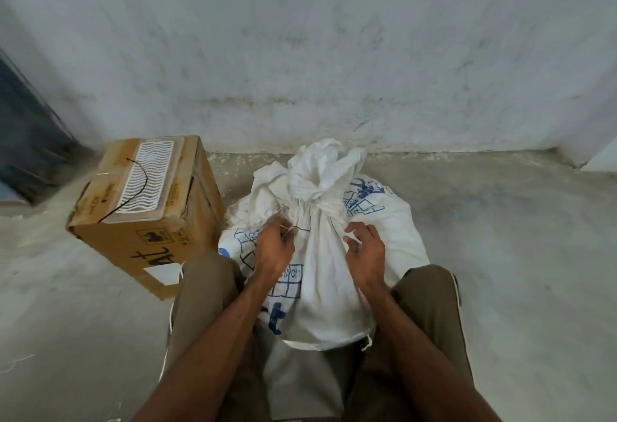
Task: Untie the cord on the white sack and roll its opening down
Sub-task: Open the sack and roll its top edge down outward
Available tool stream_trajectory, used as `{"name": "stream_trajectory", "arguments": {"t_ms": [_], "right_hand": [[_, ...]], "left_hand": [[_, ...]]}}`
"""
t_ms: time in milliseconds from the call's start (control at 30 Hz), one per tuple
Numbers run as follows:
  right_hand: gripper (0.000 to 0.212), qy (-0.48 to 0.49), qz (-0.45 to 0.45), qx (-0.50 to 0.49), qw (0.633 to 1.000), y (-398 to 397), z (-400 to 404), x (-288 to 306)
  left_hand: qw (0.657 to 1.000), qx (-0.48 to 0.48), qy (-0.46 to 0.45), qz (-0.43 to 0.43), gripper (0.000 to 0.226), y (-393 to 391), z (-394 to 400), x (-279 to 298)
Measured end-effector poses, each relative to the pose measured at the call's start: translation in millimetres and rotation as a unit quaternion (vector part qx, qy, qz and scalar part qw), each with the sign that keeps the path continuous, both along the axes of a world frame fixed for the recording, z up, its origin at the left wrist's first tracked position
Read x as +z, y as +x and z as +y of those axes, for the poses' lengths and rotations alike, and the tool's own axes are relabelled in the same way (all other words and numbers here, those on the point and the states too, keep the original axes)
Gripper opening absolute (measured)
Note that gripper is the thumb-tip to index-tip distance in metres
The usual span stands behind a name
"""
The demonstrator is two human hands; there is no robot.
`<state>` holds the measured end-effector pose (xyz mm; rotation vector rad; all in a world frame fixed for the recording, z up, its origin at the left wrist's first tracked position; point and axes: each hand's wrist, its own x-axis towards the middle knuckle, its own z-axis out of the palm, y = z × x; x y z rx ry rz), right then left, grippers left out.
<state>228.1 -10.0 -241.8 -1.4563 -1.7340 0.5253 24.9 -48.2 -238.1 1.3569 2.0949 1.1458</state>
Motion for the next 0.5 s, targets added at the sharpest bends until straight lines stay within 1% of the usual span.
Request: {"name": "stream_trajectory", "arguments": {"t_ms": [100,167,233,333,367,433,500], "right_hand": [[0.034,0.02,-0.021,0.011,1.0,6,-13,7],[0.033,0.031,-0.048,0.022,0.998,4,-23,10],[0.029,0.027,-0.049,0.034,0.998,-3,-34,12],[0.018,-0.033,0.021,0.057,0.998,-21,-50,21],[0.014,-0.058,0.049,0.054,0.996,-27,-54,27],[0.011,-0.096,0.094,0.045,0.99,-38,-64,45],[0.021,-0.146,0.118,0.048,0.981,-43,-73,60]], "left_hand": [[0.999,0.027,0.032,-0.006,0.02,2,-22,18],[0.999,0.02,0.031,0.002,0.022,7,-33,30],[1.0,0.012,0.025,-0.004,0.026,14,-38,40],[1.0,0.004,-0.015,-0.01,0.041,20,-43,52],[0.999,0.0,-0.028,-0.016,0.042,21,-47,56],[0.999,-0.007,-0.032,-0.015,0.035,22,-61,62],[0.999,-0.006,-0.026,-0.024,0.029,20,-78,68]]}}
